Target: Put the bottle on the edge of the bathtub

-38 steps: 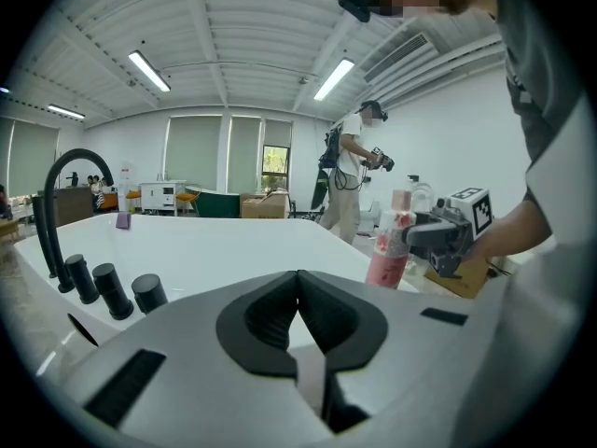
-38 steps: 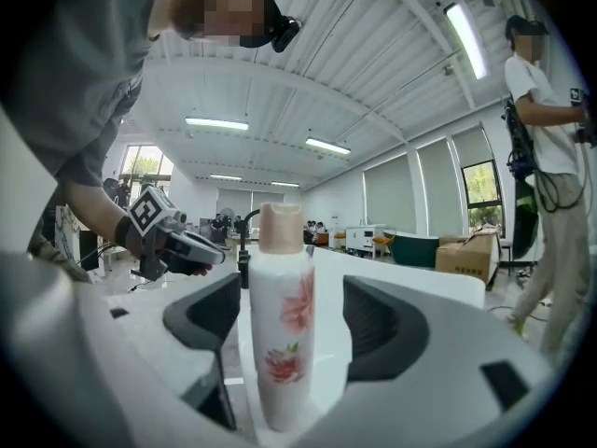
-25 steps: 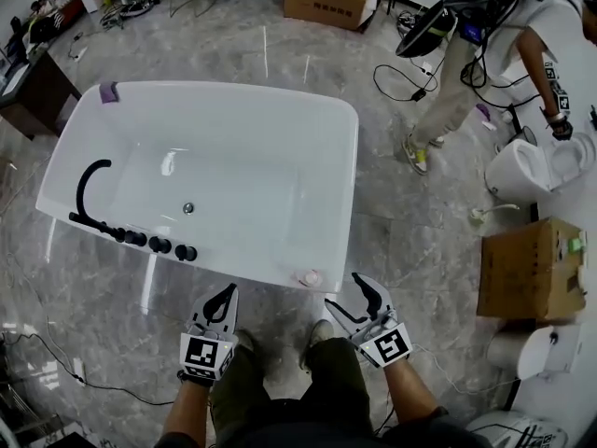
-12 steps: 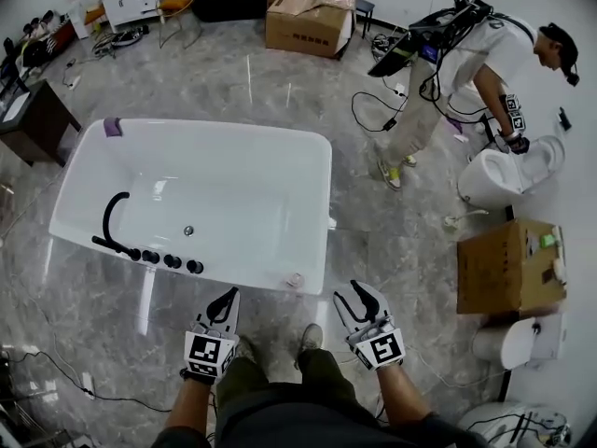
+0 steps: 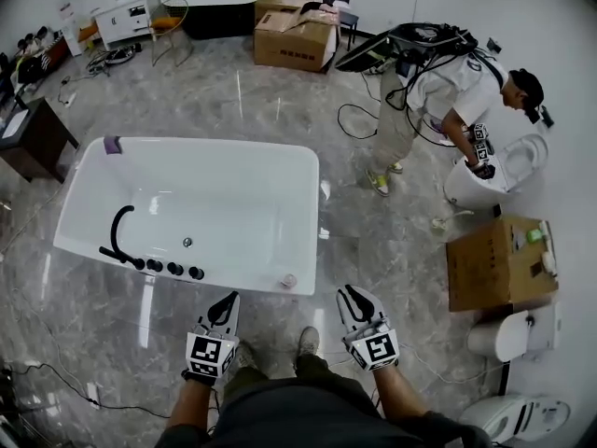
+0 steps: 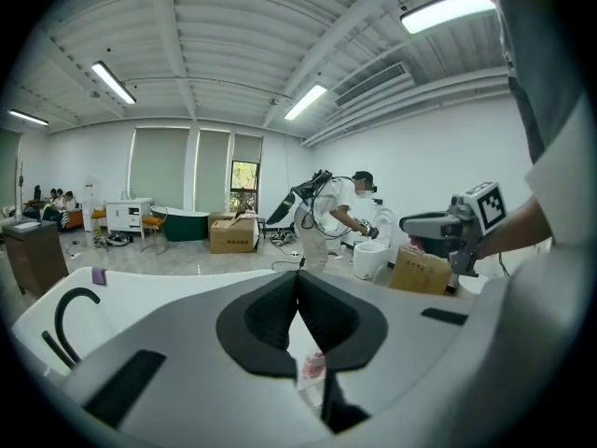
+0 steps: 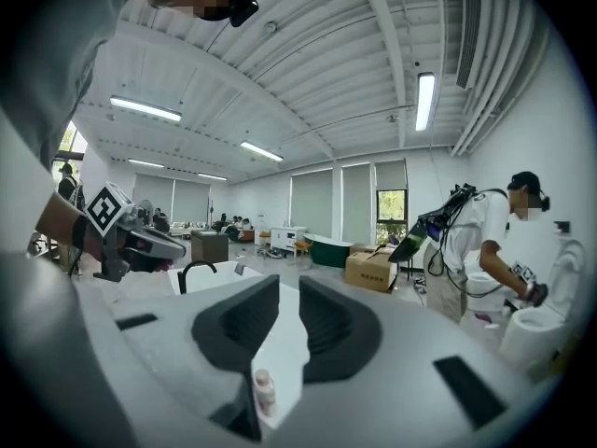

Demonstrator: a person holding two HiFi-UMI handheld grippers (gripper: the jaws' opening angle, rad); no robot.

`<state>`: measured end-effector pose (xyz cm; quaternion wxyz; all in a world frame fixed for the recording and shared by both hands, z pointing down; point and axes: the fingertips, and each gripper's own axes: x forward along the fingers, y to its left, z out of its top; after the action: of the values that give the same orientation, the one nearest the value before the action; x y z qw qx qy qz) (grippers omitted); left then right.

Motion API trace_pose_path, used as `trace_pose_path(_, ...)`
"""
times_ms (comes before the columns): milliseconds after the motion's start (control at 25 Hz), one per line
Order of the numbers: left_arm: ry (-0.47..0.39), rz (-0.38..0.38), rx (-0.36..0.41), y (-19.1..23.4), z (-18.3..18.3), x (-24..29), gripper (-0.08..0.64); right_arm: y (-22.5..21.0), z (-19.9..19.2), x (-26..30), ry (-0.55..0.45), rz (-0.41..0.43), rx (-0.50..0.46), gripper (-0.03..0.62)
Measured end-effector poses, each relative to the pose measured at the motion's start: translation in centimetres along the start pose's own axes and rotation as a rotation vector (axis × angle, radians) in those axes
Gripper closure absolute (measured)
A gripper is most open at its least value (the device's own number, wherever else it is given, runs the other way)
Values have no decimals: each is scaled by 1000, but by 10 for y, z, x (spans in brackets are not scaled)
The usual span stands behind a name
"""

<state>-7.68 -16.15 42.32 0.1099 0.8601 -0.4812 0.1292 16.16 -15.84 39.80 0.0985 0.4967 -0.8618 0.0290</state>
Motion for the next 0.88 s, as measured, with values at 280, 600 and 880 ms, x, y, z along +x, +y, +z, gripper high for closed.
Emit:
trace_pose_path(280, -11, -9, 12, -8, 7, -4, 558, -3, 6, -9, -7, -28, 6, 589)
trace_pose_path(600, -13, -22, 23, -12, 14, -7, 560, -7, 13, -9, 1, -51, 5, 592)
trace_pose_path(880, -12, -24, 26, -19, 16, -3, 558, -10, 13, -8, -1, -38, 5, 592)
